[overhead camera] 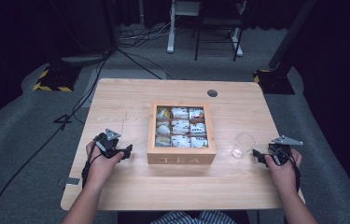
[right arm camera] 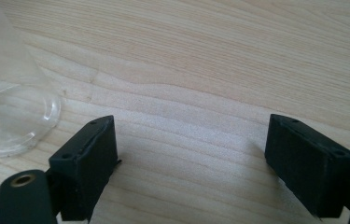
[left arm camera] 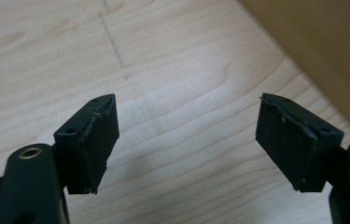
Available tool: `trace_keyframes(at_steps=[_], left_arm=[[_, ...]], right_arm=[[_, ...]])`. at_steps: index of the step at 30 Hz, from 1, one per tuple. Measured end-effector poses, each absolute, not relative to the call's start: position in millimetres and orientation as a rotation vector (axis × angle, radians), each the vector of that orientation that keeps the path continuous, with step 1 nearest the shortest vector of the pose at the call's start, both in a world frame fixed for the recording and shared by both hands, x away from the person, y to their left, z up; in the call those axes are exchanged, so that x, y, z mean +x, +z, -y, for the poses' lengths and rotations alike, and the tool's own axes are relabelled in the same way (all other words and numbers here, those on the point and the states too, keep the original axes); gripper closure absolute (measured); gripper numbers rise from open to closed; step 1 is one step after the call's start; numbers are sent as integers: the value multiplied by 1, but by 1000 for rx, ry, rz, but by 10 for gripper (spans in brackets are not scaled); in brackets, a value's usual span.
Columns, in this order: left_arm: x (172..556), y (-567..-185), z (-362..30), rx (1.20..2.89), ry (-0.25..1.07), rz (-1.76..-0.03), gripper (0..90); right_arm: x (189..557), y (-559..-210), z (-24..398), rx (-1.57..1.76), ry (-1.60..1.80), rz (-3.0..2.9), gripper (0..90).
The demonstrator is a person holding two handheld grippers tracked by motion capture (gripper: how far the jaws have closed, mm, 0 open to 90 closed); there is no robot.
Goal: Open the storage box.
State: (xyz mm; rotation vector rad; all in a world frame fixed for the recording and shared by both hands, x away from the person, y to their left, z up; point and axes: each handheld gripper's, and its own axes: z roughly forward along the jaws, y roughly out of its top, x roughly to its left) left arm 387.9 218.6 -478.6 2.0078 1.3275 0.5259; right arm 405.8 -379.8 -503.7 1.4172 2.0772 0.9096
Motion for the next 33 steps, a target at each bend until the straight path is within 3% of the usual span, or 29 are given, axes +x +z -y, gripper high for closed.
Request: trace_keyframes(at_steps=[20,33], left_arm=[[365,-428,-191,1987,500,-1126,258],[349,-432,-147,2059,339,-963,261]], right_arm=[[406,-504,380,1417,910,-2077,171],[406,-504,380,1415,910,-2078,171]])
